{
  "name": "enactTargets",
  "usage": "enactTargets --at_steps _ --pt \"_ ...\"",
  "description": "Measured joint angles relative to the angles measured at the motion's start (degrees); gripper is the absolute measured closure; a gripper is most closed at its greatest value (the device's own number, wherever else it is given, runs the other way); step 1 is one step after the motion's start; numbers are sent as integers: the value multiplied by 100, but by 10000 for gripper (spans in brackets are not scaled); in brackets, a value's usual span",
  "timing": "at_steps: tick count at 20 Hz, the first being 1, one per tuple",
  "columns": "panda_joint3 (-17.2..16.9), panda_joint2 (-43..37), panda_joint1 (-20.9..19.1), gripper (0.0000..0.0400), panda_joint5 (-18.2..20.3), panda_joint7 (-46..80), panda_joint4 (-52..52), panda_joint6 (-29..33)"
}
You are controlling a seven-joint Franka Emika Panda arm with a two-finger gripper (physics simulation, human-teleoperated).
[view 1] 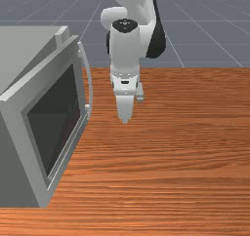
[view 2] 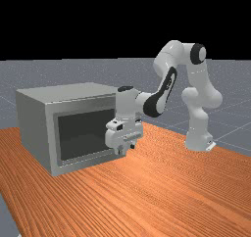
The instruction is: Open the microwave
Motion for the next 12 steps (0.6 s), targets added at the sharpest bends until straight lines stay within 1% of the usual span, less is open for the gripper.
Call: enactTargets --at_steps 1,2,3,4,5,6,7,8,10,12 --pt "0 0 0 151 0 0 0 0" --pt "-19 -18 10 92 24 112 -4 -37" --pt "-33 -37 11 56 40 179 -2 -58" --pt "-43 -50 10 34 49 220 0 -71" --pt "-212 -477 36 175 150 1214 -102 -1012" --pt "-398 -954 -24 262 316 2235 48 -1764" --pt "-560 -1288 -101 315 509 3319 186 -2225" --pt "-686 -1495 -166 348 721 4455 232 -2472" --pt "-807 -1685 -131 380 1177 6617 156 -2633" --pt "-876 -1771 -109 393 1459 7553 49 -2618"
